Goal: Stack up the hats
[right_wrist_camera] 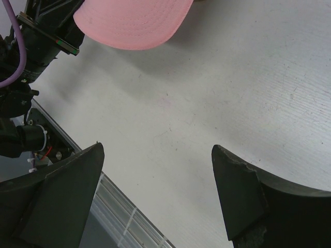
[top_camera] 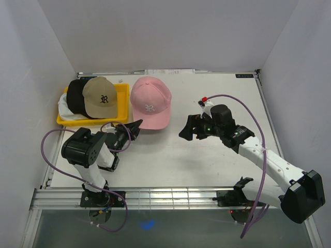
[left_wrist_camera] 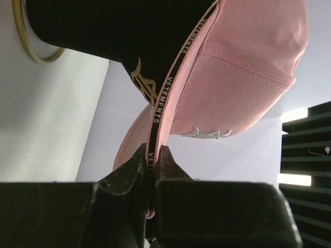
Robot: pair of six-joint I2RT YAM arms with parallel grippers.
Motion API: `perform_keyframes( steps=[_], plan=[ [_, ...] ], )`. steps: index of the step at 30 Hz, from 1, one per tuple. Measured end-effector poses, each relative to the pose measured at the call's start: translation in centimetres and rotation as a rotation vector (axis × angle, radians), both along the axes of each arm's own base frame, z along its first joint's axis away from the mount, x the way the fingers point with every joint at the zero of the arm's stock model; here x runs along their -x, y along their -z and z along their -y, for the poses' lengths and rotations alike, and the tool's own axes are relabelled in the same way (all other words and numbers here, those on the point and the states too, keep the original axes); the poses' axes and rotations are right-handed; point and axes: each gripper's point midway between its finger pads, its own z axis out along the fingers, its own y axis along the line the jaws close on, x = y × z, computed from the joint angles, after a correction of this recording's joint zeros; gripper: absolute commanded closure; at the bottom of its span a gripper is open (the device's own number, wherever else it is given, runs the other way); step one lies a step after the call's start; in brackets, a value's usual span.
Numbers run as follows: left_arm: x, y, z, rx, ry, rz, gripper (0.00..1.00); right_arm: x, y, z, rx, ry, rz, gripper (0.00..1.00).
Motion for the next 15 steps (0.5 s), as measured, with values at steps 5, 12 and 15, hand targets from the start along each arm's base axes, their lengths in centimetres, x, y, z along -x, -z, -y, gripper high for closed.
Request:
perform_keyframes(
  steps=[5,12,15],
  plan=[
    [-0.09,0.13,-0.12,-0.004,0.005,0.000,1.00,-0.01,0.01,0.01,0.001,-0.002,0.002,0.10],
    [-0.16,0.20,-0.02,-0.026,0.024,0.015,1.00,-0.08,0.44,-0.03,0.011,-0.004,-0.006,0.11],
    [-0.29,-0.09,-0.01,-0.041,0.031,0.036,1.00,-0.10,0.56,-0.03,0.015,-0.006,-0.006,0.10]
  ],
)
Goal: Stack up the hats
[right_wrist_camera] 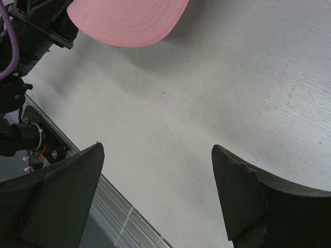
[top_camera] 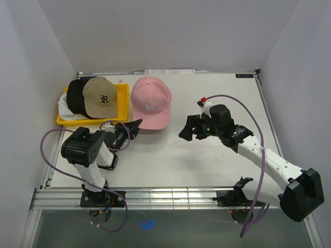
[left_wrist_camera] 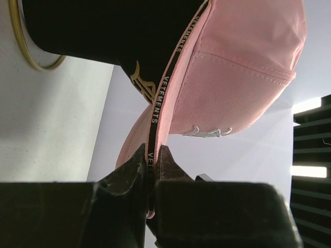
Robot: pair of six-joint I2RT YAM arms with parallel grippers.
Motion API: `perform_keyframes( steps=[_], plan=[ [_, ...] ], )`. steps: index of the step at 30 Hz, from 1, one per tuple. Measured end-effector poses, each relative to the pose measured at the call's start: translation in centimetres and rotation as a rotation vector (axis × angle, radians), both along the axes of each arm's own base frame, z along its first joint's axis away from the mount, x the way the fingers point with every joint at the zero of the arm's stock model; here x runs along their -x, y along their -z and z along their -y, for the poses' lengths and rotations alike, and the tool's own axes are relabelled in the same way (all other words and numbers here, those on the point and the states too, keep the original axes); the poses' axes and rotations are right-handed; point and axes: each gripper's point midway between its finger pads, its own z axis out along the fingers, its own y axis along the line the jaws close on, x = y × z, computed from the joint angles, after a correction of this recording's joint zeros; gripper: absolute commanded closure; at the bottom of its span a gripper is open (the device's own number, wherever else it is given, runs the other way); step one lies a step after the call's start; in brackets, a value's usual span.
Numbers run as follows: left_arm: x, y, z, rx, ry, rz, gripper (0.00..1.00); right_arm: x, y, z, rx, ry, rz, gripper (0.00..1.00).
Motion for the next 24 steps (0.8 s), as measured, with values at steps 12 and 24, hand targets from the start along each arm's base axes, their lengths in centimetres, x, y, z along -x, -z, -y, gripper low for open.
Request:
perform_keyframes(
  steps=[12,24],
  plan=[
    [-0.7,-1.4,0.8,-0.135,0.048,0.109,1.00,0.0,0.0,0.0,0.003,-0.003,0.005,0.10],
    [-0.9,-0.4,0.9,-0.155,0.058,0.092,0.99,0.0,0.0,0.0,0.005,-0.005,0.007,0.10]
  ],
)
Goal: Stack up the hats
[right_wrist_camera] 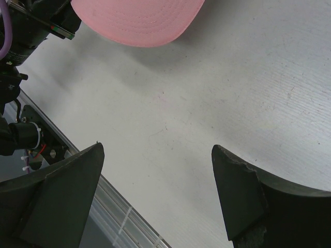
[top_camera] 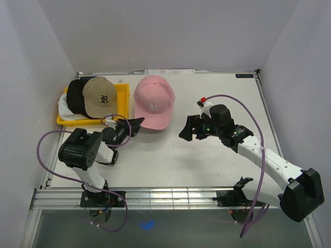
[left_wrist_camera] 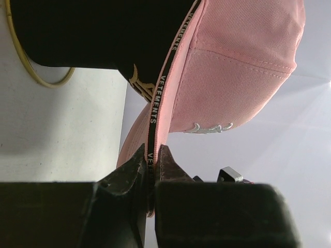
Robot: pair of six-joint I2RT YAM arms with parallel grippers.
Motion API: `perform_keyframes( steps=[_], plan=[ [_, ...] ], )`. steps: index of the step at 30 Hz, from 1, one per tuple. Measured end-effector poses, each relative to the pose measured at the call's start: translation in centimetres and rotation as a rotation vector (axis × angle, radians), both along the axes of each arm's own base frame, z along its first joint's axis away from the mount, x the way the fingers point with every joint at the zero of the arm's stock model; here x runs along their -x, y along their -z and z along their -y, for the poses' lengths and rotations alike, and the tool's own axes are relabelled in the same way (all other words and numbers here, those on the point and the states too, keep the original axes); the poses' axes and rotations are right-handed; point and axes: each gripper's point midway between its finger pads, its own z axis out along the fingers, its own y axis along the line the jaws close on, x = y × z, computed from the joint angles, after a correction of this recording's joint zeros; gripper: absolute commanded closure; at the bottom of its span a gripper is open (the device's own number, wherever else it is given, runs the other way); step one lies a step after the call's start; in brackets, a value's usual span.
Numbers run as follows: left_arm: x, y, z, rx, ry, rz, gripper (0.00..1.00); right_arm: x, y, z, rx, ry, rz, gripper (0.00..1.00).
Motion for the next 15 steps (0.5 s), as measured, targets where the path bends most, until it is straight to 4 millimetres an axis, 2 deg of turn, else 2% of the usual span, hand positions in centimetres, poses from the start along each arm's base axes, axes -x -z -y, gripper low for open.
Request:
perform_keyframes(
  steps=[2,3,5,6,10,13,15],
  plan=[
    [0.0,0.0,0.0,0.000,0.000,0.000,0.96,0.0,0.0,0.0,0.000,0.000,0.000,0.11],
    [0.0,0.0,0.0,0.000,0.000,-0.001,0.87,0.0,0.0,0.0,0.000,0.000,0.000,0.10],
    [0.0,0.1,0.0,-0.001,0.000,-0.004,0.79,0.0,0.0,0.0,0.000,0.000,0.000,0.10],
    [0.0,0.1,0.0,-0.002,0.000,-0.005,0.70,0.0,0.0,0.0,0.000,0.000,0.000,0.10],
    [0.2,1.7,0.1,-0.023,0.009,-0.068,0.54,0.0,0.0,0.0,0.000,0.000,0.000,0.10],
    [0.6,3.3,0.0,-0.043,0.012,-0.130,0.48,0.0,0.0,0.0,0.000,0.000,0.000,0.10],
    [0.9,4.3,0.0,-0.056,0.014,-0.168,0.47,0.0,0.0,0.0,0.000,0.000,0.000,0.10]
  ],
)
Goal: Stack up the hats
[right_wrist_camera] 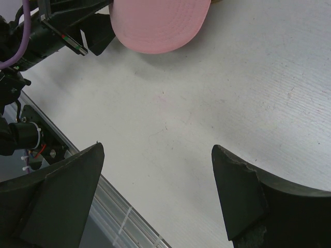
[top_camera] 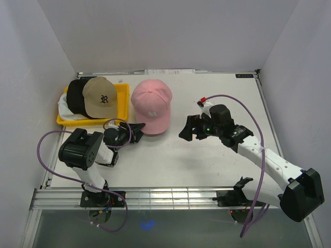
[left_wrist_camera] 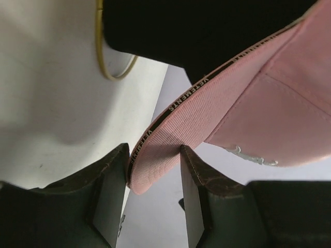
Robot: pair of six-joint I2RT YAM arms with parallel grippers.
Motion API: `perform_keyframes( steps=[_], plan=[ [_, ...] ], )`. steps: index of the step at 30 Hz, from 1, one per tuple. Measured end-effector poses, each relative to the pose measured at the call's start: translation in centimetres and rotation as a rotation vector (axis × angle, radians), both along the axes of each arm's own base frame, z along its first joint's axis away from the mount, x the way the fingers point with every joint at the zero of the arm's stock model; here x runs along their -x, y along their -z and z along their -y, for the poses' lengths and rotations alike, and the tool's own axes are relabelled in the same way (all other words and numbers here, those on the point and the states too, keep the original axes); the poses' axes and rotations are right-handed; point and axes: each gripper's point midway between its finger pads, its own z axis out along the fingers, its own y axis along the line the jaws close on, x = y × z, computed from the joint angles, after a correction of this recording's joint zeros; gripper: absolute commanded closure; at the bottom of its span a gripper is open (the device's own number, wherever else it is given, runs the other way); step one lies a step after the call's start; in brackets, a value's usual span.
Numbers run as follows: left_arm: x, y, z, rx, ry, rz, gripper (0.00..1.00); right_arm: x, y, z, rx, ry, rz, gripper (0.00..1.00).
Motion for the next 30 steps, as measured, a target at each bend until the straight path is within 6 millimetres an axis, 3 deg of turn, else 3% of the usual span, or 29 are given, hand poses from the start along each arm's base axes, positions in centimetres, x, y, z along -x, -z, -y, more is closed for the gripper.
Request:
perform_keyframes(
  steps=[3,14,23,30],
  plan=[
    [0.5,0.9,-0.1,-0.016,0.004,-0.038,0.46,0.0,0.0,0.0,0.000,0.000,0.000,0.10],
    [0.3,1.1,0.1,-0.081,0.030,-0.066,0.40,-0.3,0.7,-0.2,0.019,-0.003,-0.021,0.10],
    [0.9,3.8,0.0,-0.181,0.065,-0.184,0.35,-1.3,-0.6,-0.8,0.014,-0.015,0.012,0.10],
    [0.9,3.4,-0.1,-0.226,0.081,-0.186,0.34,-1.8,-1.0,-1.2,0.013,-0.025,0.019,0.10]
  ],
)
